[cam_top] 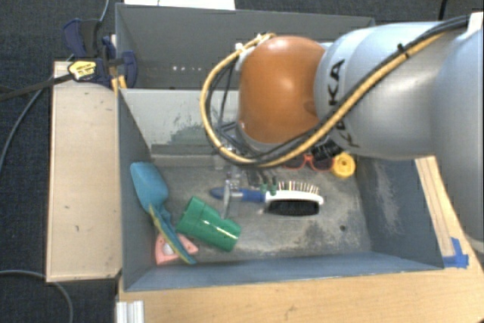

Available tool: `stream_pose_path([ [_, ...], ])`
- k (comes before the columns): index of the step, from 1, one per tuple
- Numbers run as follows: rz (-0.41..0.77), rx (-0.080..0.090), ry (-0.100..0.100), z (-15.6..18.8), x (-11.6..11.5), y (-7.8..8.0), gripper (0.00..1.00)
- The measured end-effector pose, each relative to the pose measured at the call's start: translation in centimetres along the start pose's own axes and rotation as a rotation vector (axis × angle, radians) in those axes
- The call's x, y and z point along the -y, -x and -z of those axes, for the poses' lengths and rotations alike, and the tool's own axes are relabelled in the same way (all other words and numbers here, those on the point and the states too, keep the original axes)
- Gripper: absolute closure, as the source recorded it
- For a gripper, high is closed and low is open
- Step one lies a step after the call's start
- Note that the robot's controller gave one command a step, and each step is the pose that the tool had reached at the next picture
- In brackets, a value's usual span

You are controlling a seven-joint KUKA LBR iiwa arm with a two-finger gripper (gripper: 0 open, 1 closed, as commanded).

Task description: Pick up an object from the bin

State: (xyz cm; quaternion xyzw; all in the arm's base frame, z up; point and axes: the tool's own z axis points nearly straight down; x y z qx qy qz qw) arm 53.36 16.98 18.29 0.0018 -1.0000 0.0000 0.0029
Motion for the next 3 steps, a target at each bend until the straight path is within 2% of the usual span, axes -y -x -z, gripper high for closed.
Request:
stream_pose_path([
  [1,-0.006,0.008,0.002,0.5,0.1,0.2,0.00],
  [2,-0.075,0.009,0.003,-5.8,-1.3,-1.8,0.00],
  [3,-0.089,0.000,0.000,-9.6,-1.5,-2.6,0.00],
])
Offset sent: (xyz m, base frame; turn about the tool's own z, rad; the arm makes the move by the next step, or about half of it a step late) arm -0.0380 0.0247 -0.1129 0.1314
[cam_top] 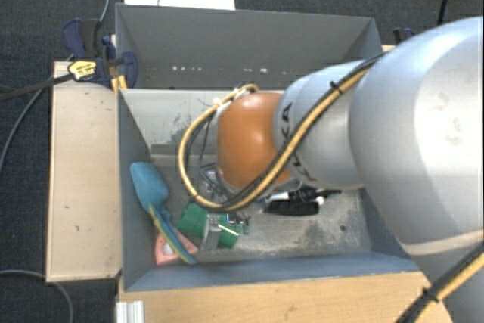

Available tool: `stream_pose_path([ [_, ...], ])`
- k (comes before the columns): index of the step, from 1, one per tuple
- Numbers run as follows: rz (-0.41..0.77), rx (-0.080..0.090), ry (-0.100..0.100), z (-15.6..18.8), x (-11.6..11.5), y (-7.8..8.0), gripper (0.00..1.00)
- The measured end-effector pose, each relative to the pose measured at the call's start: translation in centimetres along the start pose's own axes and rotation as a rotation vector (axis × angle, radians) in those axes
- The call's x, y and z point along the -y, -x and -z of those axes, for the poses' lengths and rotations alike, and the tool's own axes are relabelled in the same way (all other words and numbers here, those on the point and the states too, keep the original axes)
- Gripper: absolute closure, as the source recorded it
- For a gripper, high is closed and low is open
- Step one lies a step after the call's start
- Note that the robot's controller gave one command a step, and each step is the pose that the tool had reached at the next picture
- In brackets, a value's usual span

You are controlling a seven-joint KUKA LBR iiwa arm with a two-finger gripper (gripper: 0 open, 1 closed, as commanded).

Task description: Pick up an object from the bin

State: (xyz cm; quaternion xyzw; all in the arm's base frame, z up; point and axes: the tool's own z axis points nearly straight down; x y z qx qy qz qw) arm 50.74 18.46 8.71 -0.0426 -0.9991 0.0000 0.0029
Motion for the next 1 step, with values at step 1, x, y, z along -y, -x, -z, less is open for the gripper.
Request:
stream_pose_path([
  [1,-0.107,0.010,0.005,1.56,0.21,-0.12,0.00],
])
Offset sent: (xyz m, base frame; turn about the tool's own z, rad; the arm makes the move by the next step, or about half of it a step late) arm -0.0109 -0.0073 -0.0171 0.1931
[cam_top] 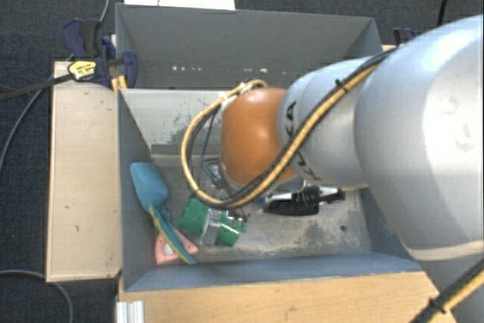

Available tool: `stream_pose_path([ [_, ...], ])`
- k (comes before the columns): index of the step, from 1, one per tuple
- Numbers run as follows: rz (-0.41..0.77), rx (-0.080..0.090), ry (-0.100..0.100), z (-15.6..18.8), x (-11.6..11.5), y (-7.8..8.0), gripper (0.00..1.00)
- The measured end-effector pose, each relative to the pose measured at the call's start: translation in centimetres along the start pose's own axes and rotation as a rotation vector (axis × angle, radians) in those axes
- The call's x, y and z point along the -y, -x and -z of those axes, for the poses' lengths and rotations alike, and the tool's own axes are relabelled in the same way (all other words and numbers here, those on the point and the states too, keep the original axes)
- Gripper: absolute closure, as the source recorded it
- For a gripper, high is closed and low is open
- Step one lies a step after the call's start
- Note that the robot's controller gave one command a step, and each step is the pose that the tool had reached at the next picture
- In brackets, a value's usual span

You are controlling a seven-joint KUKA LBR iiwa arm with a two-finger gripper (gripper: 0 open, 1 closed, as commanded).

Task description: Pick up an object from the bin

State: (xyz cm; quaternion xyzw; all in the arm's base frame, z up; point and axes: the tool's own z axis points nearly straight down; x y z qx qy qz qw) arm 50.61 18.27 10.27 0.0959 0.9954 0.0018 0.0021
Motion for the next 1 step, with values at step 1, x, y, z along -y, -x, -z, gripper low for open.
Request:
stream_pose_path([
  [1,-0.084,-0.008,-0.004,-2.94,0.61,-0.68,0.00],
])
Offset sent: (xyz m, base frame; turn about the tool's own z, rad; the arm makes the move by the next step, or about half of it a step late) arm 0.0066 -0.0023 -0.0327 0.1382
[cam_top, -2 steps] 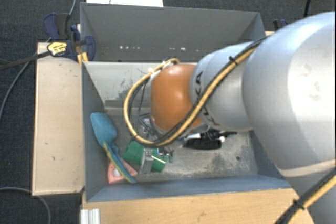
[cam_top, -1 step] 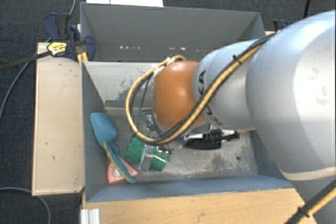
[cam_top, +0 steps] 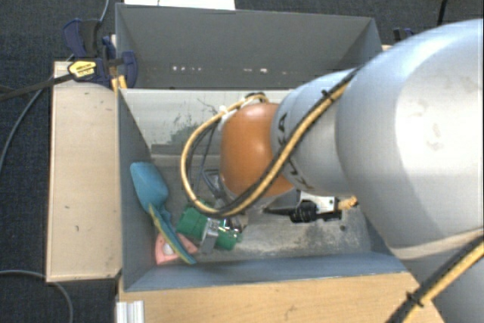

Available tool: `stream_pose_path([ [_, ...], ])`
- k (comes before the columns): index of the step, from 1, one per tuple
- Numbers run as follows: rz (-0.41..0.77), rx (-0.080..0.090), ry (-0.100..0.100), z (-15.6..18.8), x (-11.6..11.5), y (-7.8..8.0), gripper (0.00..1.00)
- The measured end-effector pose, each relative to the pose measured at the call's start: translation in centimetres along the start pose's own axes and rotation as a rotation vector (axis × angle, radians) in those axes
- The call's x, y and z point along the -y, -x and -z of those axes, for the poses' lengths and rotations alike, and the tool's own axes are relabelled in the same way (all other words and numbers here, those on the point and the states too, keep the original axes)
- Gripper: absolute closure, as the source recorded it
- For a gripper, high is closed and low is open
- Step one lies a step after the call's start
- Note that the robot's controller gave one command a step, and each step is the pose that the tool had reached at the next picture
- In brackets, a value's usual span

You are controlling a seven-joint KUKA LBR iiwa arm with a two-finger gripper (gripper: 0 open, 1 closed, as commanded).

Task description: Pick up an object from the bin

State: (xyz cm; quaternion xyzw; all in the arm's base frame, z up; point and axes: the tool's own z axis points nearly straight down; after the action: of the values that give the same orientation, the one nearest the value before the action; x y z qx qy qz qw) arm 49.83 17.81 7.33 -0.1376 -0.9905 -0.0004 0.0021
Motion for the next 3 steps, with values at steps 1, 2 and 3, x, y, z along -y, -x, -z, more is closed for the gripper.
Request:
stream_pose_path([
  [1,-0.055,0.010,0.006,-0.31,-0.60,1.39,1.00],
  [2,-0.056,0.010,0.006,-0.31,-0.60,1.39,1.00],
  [3,-0.057,0.008,0.005,0.08,-0.53,1.30,1.00],
])
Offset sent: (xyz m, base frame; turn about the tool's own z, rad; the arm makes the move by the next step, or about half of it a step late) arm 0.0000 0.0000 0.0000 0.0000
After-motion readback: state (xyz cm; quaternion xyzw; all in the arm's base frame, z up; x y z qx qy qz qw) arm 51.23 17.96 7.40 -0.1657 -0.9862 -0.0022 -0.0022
